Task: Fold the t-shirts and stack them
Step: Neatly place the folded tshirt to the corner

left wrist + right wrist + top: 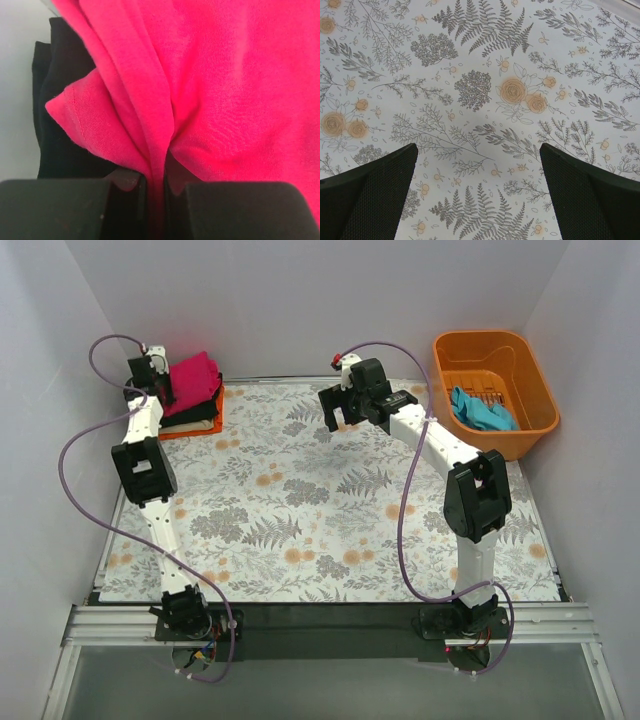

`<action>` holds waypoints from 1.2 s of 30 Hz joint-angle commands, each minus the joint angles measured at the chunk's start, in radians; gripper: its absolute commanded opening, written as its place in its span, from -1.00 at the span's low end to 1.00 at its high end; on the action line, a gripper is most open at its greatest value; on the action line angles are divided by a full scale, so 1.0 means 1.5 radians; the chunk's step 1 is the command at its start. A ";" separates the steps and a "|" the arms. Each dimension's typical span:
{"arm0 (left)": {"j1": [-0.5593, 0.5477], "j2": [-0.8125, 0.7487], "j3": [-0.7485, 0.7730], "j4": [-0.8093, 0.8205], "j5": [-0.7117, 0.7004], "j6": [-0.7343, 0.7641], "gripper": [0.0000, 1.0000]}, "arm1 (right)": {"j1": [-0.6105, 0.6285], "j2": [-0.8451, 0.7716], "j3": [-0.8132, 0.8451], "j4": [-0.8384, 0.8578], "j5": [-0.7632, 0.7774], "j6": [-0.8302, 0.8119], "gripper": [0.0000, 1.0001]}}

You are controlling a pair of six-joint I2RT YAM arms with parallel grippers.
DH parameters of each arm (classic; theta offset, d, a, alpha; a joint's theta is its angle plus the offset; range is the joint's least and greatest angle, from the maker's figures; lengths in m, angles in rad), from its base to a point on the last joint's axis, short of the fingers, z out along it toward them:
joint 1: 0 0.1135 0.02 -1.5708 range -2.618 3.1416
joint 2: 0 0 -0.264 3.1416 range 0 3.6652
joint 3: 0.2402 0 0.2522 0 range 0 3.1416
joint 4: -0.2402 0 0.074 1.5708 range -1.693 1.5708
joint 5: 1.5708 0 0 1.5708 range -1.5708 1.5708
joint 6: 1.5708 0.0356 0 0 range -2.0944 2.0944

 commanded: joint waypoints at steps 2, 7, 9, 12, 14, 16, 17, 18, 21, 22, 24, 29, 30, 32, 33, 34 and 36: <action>0.023 -0.029 0.024 0.014 -0.008 0.013 -0.75 | 0.001 -0.009 0.015 -0.006 -0.003 -0.010 0.97; 0.023 -0.052 0.024 0.012 0.009 0.022 -0.27 | 0.001 -0.027 0.015 -0.016 0.005 -0.041 0.97; 0.023 -0.071 0.024 0.009 0.012 0.023 0.01 | 0.001 -0.034 0.013 -0.021 0.007 -0.048 0.97; 0.023 -0.090 0.058 -0.007 0.011 0.039 0.22 | 0.000 -0.057 0.009 -0.027 0.022 -0.071 0.97; 0.024 -0.101 0.076 -0.026 0.000 0.051 0.30 | -0.002 -0.079 0.006 -0.031 0.033 -0.104 0.97; 0.023 -0.129 0.075 -0.034 -0.016 0.071 0.37 | -0.006 -0.105 -0.001 -0.038 0.036 -0.141 0.97; 0.024 -0.142 0.072 -0.042 -0.025 0.074 0.40 | -0.013 -0.116 -0.004 -0.039 0.038 -0.150 0.97; 0.028 -0.154 0.067 -0.043 -0.026 0.074 0.42 | -0.018 -0.126 -0.008 -0.043 0.038 -0.159 0.97; 0.062 -0.212 0.041 -0.048 -0.051 0.030 0.47 | -0.044 -0.168 -0.024 -0.053 0.036 -0.186 0.97; 0.074 -0.235 0.037 -0.056 -0.036 0.011 0.47 | -0.051 -0.186 -0.029 -0.057 0.034 -0.190 0.97; 0.098 -0.258 0.028 -0.093 0.019 -0.020 0.47 | -0.067 -0.206 -0.043 -0.065 0.032 -0.198 0.97; 0.099 -0.350 -0.094 -0.127 0.158 -0.026 -0.02 | -0.089 -0.275 -0.094 -0.070 -0.001 -0.195 0.97; 0.098 -0.353 -0.105 -0.128 0.197 -0.040 -0.23 | -0.089 -0.282 -0.103 -0.069 -0.003 -0.193 0.97; 0.098 -0.351 -0.122 -0.130 0.232 -0.067 -0.38 | -0.092 -0.298 -0.129 -0.068 -0.007 -0.187 0.97; 0.099 -0.335 -0.125 -0.131 0.253 -0.092 -0.47 | -0.092 -0.300 -0.136 -0.067 -0.007 -0.183 0.97; 0.098 -0.324 -0.123 -0.132 0.277 -0.107 -0.61 | -0.092 -0.301 -0.145 -0.067 -0.007 -0.176 0.97; 0.098 -0.283 -0.108 -0.133 0.297 -0.137 -0.70 | -0.092 -0.299 -0.150 -0.067 -0.026 -0.173 0.97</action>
